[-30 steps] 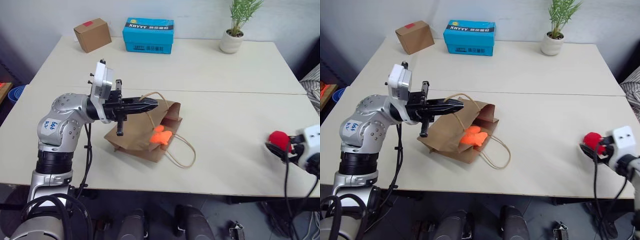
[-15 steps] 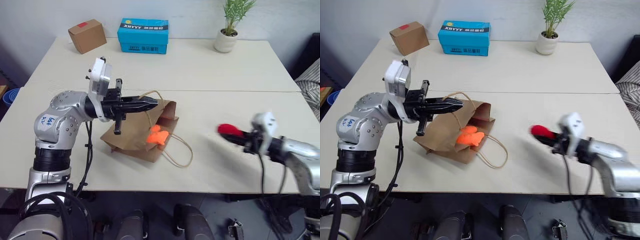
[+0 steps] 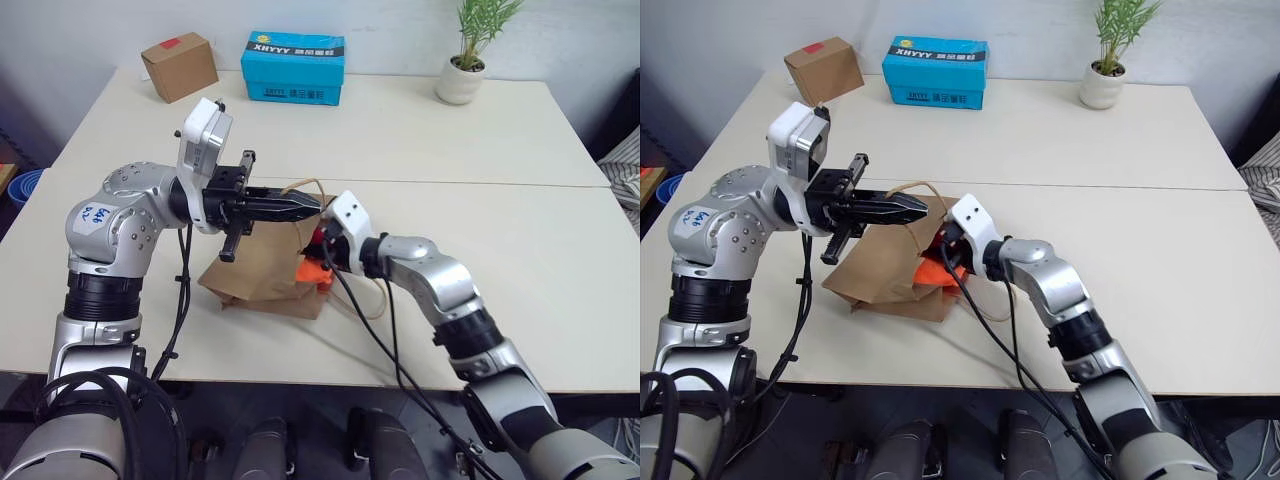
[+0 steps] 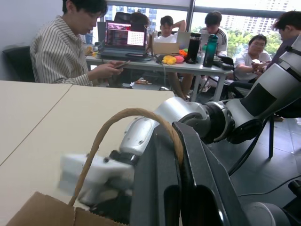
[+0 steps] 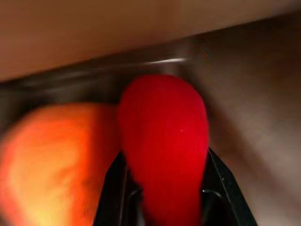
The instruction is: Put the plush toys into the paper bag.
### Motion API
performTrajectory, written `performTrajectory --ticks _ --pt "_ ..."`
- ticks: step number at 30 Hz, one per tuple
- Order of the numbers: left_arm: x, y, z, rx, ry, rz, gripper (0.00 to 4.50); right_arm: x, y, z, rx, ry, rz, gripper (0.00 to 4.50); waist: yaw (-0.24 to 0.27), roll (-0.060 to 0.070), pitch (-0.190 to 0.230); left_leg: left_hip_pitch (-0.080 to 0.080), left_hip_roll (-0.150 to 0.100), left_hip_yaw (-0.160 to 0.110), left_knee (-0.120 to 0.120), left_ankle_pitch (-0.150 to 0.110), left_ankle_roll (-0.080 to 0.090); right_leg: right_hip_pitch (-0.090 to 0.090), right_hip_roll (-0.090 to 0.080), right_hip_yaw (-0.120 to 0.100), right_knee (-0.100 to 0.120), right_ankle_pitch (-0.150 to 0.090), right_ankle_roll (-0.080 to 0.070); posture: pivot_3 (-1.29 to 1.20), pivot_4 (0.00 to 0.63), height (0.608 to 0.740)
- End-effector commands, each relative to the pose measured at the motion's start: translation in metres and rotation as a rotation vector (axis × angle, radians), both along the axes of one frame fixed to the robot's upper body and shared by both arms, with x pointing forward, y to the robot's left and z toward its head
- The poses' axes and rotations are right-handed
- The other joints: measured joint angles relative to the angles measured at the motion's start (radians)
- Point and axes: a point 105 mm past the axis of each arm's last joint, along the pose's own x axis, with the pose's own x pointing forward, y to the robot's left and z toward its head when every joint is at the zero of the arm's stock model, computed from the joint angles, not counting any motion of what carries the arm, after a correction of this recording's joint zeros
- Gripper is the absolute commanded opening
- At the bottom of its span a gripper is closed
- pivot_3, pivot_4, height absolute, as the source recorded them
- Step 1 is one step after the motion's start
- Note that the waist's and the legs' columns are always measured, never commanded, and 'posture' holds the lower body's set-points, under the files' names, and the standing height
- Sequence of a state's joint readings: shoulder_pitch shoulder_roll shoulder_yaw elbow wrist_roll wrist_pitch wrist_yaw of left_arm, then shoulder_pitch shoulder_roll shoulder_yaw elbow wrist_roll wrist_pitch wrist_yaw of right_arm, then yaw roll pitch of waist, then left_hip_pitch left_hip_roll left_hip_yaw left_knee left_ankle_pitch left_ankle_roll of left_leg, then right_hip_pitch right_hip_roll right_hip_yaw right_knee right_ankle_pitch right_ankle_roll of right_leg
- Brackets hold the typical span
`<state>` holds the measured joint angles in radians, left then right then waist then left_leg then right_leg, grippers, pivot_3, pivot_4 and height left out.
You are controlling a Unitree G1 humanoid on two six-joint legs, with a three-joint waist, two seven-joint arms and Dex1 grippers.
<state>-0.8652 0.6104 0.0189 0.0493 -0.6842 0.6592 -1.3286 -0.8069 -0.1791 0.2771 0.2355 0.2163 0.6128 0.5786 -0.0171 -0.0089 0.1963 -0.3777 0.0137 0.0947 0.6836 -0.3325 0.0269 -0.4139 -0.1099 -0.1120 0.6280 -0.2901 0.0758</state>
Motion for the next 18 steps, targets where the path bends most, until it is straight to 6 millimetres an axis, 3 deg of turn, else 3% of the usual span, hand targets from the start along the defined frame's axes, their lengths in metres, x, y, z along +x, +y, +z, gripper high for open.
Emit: performTrajectory --ticks 1,6,10,12,14,18 --pt "-0.008 -0.001 0.006 -0.012 -0.036 -0.032 0.0 0.004 0.008 0.011 0.037 -0.046 0.0 0.74 -0.007 0.0 0.0 0.0 0.0 0.0 0.0 0.0 0.0 0.0 0.0 0.0 0.0 0.0 0.0 0.0 0.15 0.74" --pt "-0.006 0.001 0.005 -0.025 -0.054 -0.005 0.0 -0.008 0.012 0.007 0.022 -0.023 0.069 2.46 -0.013 0.0 0.0 0.0 0.0 0.0 0.0 0.0 0.0 0.0 -0.001 0.0 0.0 0.0 0.0 0.0 0.15 0.74" --pt "-0.001 0.006 0.007 -0.047 -0.079 0.05 0.0 -0.023 -0.01 0.009 0.041 0.072 0.117 3.85 -0.01 0.0 0.0 0.0 0.0 -0.001 0.0 0.0 0.0 0.0 -0.001 0.0 0.0 0.0 0.0 0.0 0.15 0.74" --pt "0.0 0.01 0.005 -0.048 -0.084 0.077 0.0 -0.043 -0.032 0.02 0.122 0.144 0.227 4.45 -0.006 0.0 0.0 0.0 0.0 -0.001 0.0 0.0 0.0 0.0 -0.002 0.0 0.0 0.0 0.0 0.0 0.15 0.74" --pt "-0.001 0.013 0.003 -0.047 -0.085 0.091 0.0 -0.059 -0.052 0.025 0.137 0.158 0.311 4.45 -0.003 0.0 0.0 0.0 0.0 -0.001 0.0 -0.001 0.001 0.0 -0.003 0.0 -0.001 0.0 0.0 0.0 0.15 0.74" --pt "-0.004 0.013 0.001 -0.043 -0.087 0.089 0.0 -0.057 -0.085 0.016 0.138 0.229 0.278 4.45 -0.005 0.0 0.0 0.0 0.0 -0.001 0.0 -0.001 0.002 0.001 -0.003 0.0 -0.001 0.0 0.0 0.0 0.15 0.74"
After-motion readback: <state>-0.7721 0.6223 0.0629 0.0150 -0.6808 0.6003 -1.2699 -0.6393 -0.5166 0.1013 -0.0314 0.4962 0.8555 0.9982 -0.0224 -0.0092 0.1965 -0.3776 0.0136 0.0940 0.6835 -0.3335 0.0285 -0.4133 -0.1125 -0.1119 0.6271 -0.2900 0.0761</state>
